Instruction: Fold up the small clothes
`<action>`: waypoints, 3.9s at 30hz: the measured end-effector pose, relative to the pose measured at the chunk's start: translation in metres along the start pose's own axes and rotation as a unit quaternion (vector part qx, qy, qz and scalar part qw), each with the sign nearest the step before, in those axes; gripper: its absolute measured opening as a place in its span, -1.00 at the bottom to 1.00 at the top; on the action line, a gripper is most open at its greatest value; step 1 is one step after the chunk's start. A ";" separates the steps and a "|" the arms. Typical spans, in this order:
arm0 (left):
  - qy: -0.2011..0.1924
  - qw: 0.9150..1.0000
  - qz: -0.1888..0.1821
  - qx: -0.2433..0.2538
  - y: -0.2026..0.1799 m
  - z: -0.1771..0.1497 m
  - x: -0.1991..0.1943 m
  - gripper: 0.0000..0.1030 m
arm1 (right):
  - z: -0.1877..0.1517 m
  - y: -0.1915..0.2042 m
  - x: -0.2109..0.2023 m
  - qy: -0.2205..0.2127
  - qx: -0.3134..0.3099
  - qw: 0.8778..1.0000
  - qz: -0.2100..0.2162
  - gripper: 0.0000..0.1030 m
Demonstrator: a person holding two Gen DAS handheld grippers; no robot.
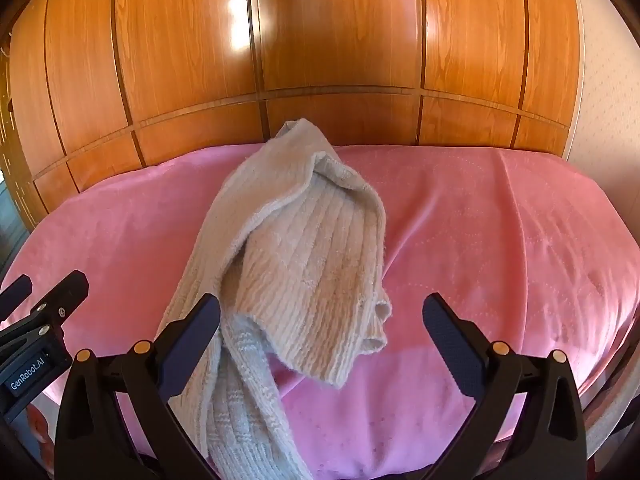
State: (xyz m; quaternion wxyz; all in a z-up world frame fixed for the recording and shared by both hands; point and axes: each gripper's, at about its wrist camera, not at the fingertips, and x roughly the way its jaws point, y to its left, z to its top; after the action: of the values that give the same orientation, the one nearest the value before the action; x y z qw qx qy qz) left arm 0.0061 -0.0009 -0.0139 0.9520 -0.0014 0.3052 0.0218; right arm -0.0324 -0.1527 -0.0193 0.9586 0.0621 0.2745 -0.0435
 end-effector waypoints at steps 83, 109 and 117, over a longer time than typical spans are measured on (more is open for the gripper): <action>0.132 0.987 -0.008 -0.086 0.099 -0.027 0.085 0.91 | -0.002 0.015 0.051 0.068 0.044 0.975 0.209 0.33; 0.145 0.977 -0.155 -0.021 0.067 -0.033 0.067 0.71 | 0.092 -0.037 0.062 0.009 0.004 0.977 0.213 -0.89; 0.196 0.935 -0.292 0.054 -0.006 -0.038 0.066 0.70 | 0.182 -0.224 0.091 -0.046 0.072 0.993 -0.077 -0.84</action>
State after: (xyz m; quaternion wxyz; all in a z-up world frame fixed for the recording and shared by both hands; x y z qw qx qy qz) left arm 0.0383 -0.0052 -0.0836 0.8363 -0.0434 0.4727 -0.2743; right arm 0.1130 -0.4045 0.0640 0.9572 0.1075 0.2299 -0.1394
